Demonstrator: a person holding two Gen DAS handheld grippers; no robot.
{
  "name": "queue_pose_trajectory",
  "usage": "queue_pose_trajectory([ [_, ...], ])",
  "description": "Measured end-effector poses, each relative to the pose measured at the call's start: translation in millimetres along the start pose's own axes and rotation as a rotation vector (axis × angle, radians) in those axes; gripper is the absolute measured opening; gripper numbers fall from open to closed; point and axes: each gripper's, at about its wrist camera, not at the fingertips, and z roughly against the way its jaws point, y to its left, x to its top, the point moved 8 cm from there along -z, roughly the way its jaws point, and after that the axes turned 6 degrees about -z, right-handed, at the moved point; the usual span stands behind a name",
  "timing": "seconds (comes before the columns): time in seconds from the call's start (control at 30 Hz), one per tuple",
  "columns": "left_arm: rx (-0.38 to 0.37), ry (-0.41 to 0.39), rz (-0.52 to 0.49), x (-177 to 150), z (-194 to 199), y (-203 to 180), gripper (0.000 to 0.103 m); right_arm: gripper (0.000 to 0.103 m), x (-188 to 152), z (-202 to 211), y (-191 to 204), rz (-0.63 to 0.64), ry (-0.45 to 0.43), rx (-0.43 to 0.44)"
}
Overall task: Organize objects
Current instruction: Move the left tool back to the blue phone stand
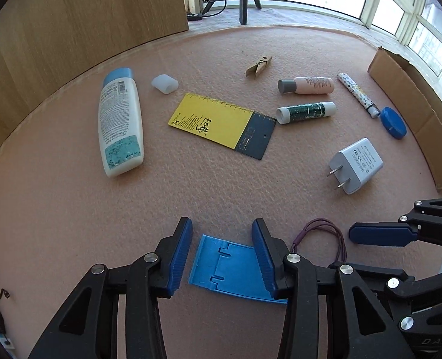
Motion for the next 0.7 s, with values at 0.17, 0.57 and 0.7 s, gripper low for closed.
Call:
queue_pose_trajectory([
  [0.17,-0.017,-0.007,0.007,-21,8,8,0.045,0.035,4,-1,4,0.02,0.008,-0.04],
  [0.57,-0.036,-0.009,0.026,-68,31,19,0.045,0.029,-6,1,-6,0.113,0.025,-0.17],
  [0.7,-0.04,-0.017,0.043,-75,43,22,0.046,0.028,-11,8,-15,0.081,0.028,-0.168],
])
